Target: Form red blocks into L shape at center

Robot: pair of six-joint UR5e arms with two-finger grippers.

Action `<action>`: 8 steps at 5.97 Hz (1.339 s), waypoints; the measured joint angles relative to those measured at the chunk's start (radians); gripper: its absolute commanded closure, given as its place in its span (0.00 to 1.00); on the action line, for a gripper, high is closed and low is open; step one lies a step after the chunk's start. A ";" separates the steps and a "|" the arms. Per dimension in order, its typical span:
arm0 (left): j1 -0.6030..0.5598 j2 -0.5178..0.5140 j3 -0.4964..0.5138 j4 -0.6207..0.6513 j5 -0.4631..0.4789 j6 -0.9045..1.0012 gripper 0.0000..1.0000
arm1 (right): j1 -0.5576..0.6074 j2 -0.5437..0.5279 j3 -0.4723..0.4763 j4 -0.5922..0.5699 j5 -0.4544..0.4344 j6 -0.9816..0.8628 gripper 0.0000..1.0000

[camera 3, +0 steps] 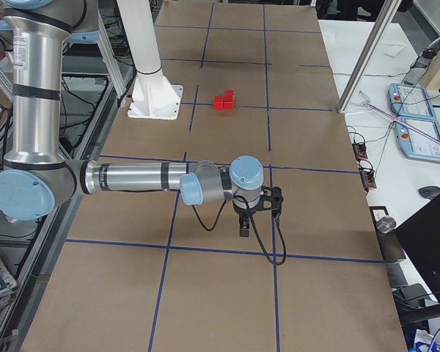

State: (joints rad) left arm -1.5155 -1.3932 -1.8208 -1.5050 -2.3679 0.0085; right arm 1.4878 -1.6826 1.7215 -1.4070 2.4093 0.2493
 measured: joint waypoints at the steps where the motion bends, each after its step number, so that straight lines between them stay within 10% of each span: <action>1: -0.001 -0.001 -0.003 0.002 -0.010 -0.001 0.00 | 0.000 -0.003 -0.001 0.002 -0.005 -0.002 0.00; 8: 0.000 0.001 -0.015 -0.011 -0.011 -0.026 0.00 | -0.001 -0.015 0.005 0.006 -0.002 -0.002 0.00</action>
State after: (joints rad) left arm -1.5159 -1.3921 -1.8357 -1.5158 -2.3786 -0.0174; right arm 1.4869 -1.6981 1.7266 -1.4010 2.4077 0.2470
